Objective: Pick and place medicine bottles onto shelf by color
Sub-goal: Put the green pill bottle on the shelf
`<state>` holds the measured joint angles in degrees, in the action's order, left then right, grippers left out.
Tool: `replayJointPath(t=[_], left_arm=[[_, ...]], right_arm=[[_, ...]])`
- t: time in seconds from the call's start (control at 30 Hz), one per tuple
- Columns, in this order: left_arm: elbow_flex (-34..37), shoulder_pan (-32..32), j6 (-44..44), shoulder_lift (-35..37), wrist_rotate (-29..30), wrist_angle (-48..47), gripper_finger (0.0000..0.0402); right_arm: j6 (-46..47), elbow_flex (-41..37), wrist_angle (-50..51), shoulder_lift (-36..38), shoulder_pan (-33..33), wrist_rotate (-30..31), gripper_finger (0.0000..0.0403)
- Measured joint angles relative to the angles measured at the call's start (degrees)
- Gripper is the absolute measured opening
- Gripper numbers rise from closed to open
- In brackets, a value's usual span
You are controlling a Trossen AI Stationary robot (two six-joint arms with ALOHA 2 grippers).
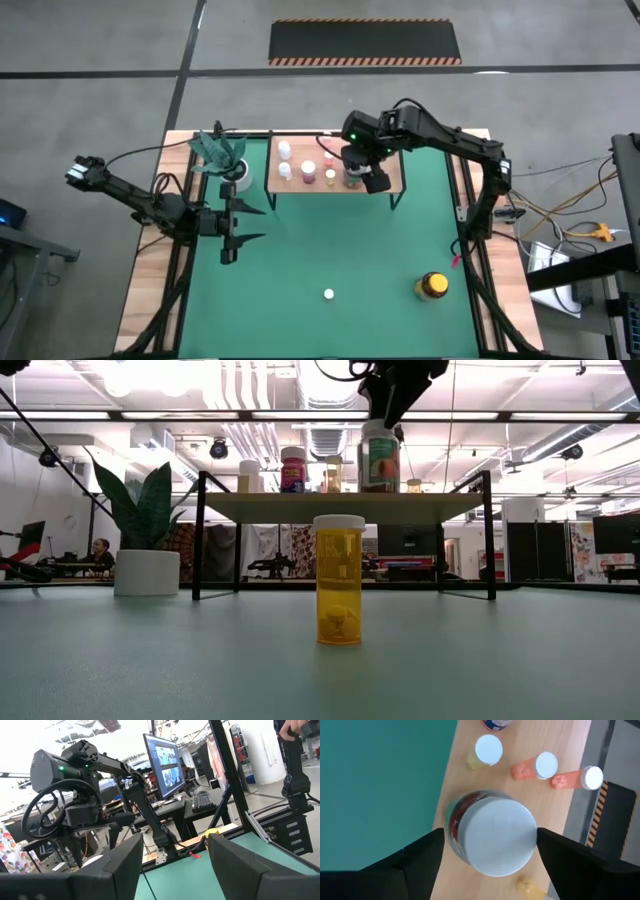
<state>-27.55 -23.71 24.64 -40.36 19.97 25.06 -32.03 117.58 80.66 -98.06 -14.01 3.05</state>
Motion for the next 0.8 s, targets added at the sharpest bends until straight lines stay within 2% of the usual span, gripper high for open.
replayJointPath(t=[0.27,0.47,0.8], left_arm=[[0.0,0.0,0.0,0.0,0.0,0.0,0.0206],[0.0,0.0,0.0,0.0,0.0,0.0,0.0206],[0.0,0.0,0.3,0.0,0.0,0.0,0.0206]], right_arm=[[0.6,0.0,0.0,0.1,1.4,0.1,0.0281],[1.5,0.2,0.0,0.1,1.4,2.4,0.0269],[3.3,5.0,0.3,0.1,2.6,2.5,0.0251]])
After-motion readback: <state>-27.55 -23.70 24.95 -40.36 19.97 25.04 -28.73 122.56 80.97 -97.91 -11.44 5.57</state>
